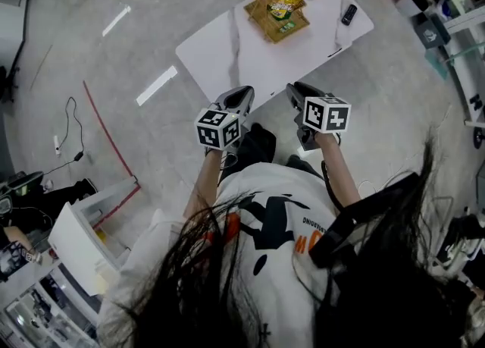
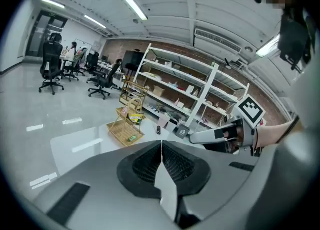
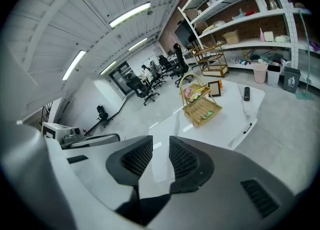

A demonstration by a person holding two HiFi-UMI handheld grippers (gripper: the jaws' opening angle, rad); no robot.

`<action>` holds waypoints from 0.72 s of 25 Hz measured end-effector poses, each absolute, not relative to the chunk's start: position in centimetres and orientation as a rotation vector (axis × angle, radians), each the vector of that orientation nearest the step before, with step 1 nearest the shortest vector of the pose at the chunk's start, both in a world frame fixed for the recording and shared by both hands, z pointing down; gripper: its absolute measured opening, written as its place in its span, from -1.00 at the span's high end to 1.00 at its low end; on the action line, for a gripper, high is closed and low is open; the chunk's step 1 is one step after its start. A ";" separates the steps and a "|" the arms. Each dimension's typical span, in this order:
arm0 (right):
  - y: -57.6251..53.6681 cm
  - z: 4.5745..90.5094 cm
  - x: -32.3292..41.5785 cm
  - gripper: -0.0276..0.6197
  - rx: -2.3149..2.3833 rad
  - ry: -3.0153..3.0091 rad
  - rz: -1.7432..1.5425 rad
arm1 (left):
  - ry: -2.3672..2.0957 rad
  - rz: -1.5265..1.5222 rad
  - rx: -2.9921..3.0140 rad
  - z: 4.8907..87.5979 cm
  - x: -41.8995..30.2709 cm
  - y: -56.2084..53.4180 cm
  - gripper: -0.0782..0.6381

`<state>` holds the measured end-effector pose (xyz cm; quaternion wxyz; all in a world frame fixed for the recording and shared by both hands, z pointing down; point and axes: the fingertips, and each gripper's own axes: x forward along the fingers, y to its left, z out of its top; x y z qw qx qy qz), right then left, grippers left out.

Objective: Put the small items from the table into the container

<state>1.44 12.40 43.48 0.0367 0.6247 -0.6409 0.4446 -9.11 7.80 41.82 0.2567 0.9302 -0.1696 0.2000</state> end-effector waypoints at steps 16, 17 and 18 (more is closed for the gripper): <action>27.4 42.8 2.3 0.58 1.714 -2.094 1.214 | -0.567 0.512 2.502 41.5 -7.3 24.1 0.76; 27.9 42.7 2.4 0.58 1.709 -2.101 1.209 | -0.573 0.511 2.507 41.4 -7.2 24.6 0.76; 28.3 42.7 2.6 0.58 1.703 -2.106 1.204 | -0.579 0.509 2.512 41.2 -7.1 24.9 0.76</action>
